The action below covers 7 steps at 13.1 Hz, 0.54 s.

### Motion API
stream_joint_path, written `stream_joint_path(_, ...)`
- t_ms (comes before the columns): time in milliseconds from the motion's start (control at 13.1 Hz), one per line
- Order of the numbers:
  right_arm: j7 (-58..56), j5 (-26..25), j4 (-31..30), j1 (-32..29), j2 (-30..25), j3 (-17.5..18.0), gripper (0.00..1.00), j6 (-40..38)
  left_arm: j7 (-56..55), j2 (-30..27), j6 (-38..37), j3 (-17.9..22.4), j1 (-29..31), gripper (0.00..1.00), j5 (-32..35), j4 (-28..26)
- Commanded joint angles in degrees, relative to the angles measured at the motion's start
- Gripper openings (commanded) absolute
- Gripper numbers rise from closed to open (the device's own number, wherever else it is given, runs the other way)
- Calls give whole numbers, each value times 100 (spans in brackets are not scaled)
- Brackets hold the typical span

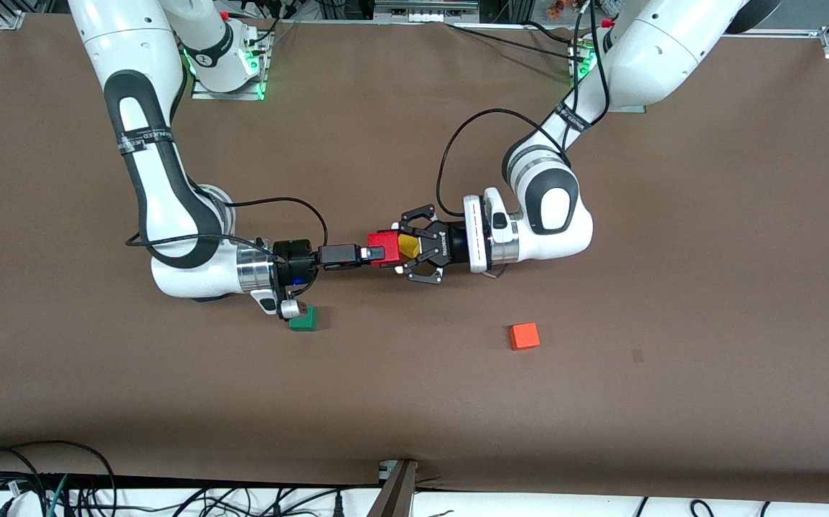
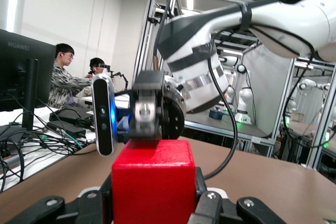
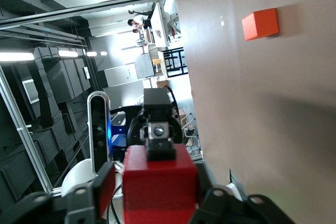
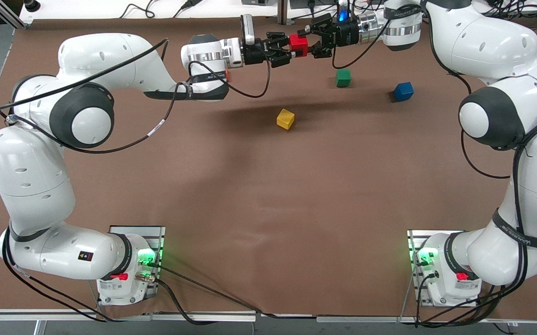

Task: Pass red block to right arm, stack on blue
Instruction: 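Grasp the red cube with the right gripper beside the left gripper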

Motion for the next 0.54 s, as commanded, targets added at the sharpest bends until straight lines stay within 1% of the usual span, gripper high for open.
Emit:
stream_joint_path(0,-153,189,-72,23,-34,-16,5,35,138,70,42,-7,-113,6,-296,92)
stream_joint_path(77,-153,189,-72,23,-34,-16,5,35,173,70,33,-7,-114,99,-296,84)
stream_joint_path(459,-118,189,-54,-3,-34,-16,5,18,112,17,33,-7,-88,100,-296,-56)
